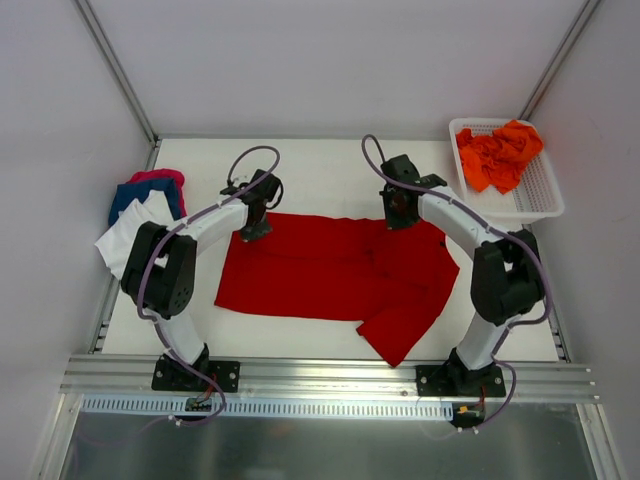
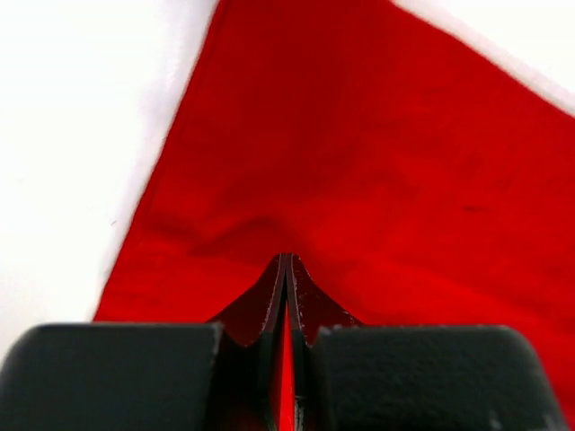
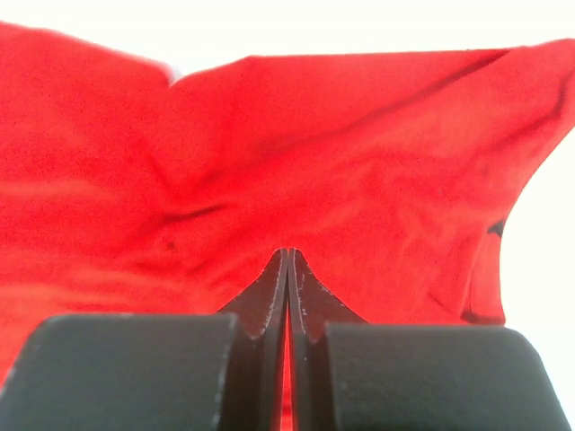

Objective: Fold and stack the t-shirts
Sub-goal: Fold the tshirt

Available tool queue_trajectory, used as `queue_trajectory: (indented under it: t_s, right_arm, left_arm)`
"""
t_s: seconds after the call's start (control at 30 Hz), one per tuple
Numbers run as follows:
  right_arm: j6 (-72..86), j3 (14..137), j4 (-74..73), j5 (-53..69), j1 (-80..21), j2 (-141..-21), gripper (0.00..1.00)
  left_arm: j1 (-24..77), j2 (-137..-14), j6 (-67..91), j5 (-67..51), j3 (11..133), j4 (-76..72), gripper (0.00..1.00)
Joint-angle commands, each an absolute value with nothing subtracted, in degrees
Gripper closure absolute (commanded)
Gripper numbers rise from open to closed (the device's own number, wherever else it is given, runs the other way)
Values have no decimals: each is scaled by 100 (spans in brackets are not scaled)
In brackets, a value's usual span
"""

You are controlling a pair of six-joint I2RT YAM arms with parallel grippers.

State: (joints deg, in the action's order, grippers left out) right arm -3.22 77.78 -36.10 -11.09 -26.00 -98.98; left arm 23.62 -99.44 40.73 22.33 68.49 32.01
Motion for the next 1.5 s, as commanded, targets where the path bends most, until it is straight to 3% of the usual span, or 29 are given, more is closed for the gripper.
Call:
queue_trajectory:
  t_s: [0.0, 0.4, 0.73, 1.47]
  right_arm:
    - [-325, 8111, -3568, -941, -2304, -10414, 100]
    - [-466, 9061, -3700, -325, -1503, -11794, 99]
    - [-685, 9044, -3972, -747, -1327, -11909, 99]
    - [-650, 9088, -4192, -765, -1213, -11997, 100]
  left_arm:
    - [2338, -10282, 3903, 2100, 7163, 3007, 100]
    - [1820, -10924, 3718, 1828, 7944, 2716, 100]
    - [1450, -11487, 3858, 1889, 8086, 2804, 100]
    - [782, -11347, 4078, 1978, 7902, 3111, 100]
